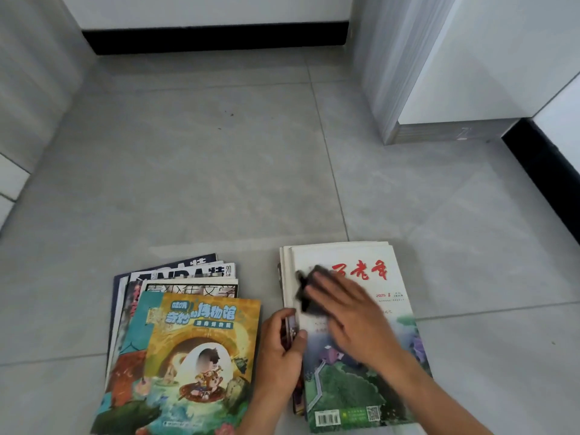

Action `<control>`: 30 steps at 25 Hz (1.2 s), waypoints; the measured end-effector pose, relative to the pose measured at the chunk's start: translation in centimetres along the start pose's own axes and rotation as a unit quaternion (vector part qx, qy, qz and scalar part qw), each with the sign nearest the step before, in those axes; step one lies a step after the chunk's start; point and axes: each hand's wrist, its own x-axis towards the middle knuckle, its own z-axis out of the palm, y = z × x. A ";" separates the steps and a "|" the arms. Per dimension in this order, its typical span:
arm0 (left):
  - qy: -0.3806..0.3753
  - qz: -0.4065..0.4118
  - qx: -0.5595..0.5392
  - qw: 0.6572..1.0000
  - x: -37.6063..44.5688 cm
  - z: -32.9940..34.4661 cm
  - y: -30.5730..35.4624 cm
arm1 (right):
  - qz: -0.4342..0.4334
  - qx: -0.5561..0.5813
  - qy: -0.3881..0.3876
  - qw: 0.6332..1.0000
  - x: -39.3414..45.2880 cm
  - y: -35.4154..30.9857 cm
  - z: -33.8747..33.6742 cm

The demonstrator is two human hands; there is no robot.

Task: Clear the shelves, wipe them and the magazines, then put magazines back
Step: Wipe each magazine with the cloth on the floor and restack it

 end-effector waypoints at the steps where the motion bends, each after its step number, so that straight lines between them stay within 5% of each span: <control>1: -0.003 -0.004 -0.005 1.000 0.0 -0.2 -0.1 | 0.098 0.017 0.026 0.995 -0.1 1.6 -0.4; 3: -0.005 -0.020 -0.027 0.999 0.2 -0.3 -0.1 | 0.266 0.037 0.068 0.961 -0.3 2.1 -0.5; 4: 0.002 -0.031 -0.049 0.998 0.3 -0.5 0.1 | 0.284 0.031 0.076 0.955 -0.5 0.6 -0.3; 9: 0.073 -0.106 -0.175 0.976 1.0 -0.8 2.2 | -0.009 0.009 -0.012 1.000 -5.2 -4.2 0.3; 14: 0.074 -0.047 -0.143 0.986 2.5 -0.6 3.6 | 0.301 0.026 0.065 0.951 -5.2 -3.5 -0.4; 15: 0.053 -0.016 -0.101 0.993 2.9 -0.5 3.8 | 0.273 0.020 0.064 0.960 -5.2 -5.7 0.0; 18: 0.018 0.068 0.039 0.997 3.5 -0.6 3.9 | 0.010 0.033 0.003 0.999 -7.7 -9.1 0.5; 20: 0.008 0.076 0.065 0.995 3.6 -0.7 3.3 | -0.042 0.008 -0.013 0.999 -9.1 -6.1 -0.1; 23: 0.015 0.034 0.036 0.999 3.5 -0.7 2.4 | 0.212 0.017 0.059 0.975 -11.2 -3.7 -1.0; 25: 0.028 0.035 0.026 0.999 3.3 -0.4 2.2 | 0.267 0.006 0.097 0.959 -11.5 -6.8 -0.1; 30: 0.026 0.016 0.010 0.999 3.6 -0.5 2.4 | -0.022 0.054 0.017 0.998 -12.7 -9.4 0.9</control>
